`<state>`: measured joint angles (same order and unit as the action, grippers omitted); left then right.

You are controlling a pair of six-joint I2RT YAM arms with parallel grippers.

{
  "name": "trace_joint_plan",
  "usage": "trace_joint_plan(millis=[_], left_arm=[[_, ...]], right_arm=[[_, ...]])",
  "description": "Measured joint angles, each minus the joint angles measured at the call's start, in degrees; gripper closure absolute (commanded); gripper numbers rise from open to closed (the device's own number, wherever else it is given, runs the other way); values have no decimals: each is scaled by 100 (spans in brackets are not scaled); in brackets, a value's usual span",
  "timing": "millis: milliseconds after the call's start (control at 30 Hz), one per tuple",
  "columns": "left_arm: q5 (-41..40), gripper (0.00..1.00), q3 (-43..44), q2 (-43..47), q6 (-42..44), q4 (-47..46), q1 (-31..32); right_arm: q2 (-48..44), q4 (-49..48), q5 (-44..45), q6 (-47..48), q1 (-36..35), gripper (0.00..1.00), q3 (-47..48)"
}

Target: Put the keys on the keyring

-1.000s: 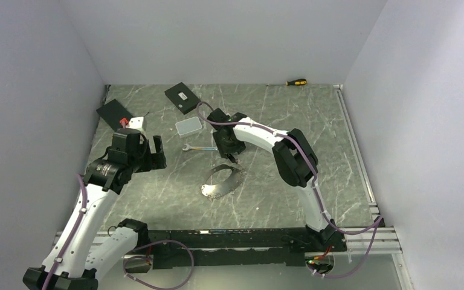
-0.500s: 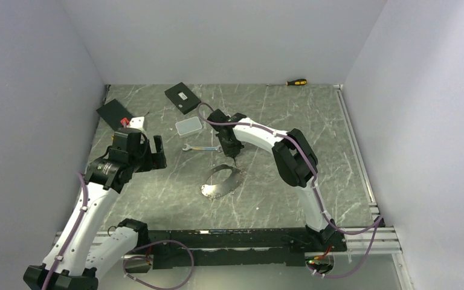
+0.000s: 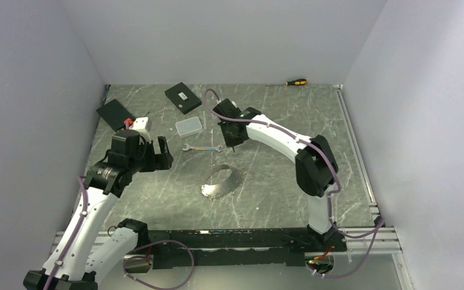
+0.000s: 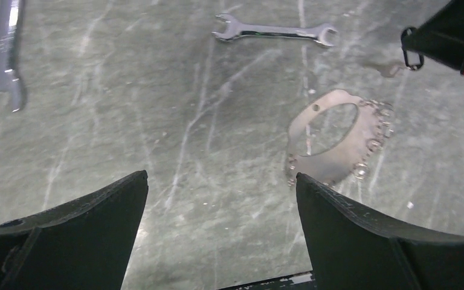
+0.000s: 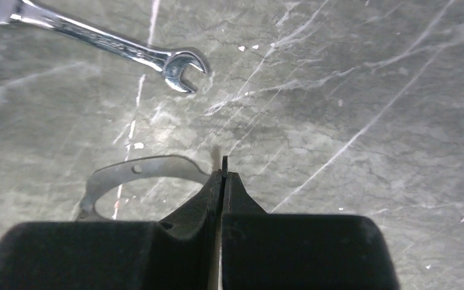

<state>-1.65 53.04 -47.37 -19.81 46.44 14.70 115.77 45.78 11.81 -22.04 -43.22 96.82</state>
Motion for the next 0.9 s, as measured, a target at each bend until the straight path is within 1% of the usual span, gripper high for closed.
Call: trace_joint_plan(millis=[133,267,367,467,533,567,633,733,900], left_arm=[[702,0,-358,258,33,-487,2],[1281,2,-656,546,44,-957,2],[1751,12,-728,702,142,-1318,2],[2374,13,-820,817,343,-1932,2],[2706,18,-903,841,417,-2334,2],[2874,21,-944,839,439,-2546,4],[3180,24,-999,776,474,-2887,7],[3683,23,-1117,590,529,-3560,35],[4079,22,-1338,168,627,-4518,319]], right_arm=[[-693,-249,-57,0,0,100,-289],[-1266,-479,-197,-7,0,100,-522],[-1749,-741,-468,-76,0,100,-807],[-2249,-1123,-826,-286,0,100,-1191],[-2577,-1366,-1040,-487,-2,100,-1475],[-2717,-1464,-1106,-595,-7,100,-1587],[-2916,-1591,-1198,-798,-11,100,-1716],[-3119,-1757,-1283,-1080,-17,100,-1799],[-3366,-1978,-1390,-1362,-17,100,-1945]])
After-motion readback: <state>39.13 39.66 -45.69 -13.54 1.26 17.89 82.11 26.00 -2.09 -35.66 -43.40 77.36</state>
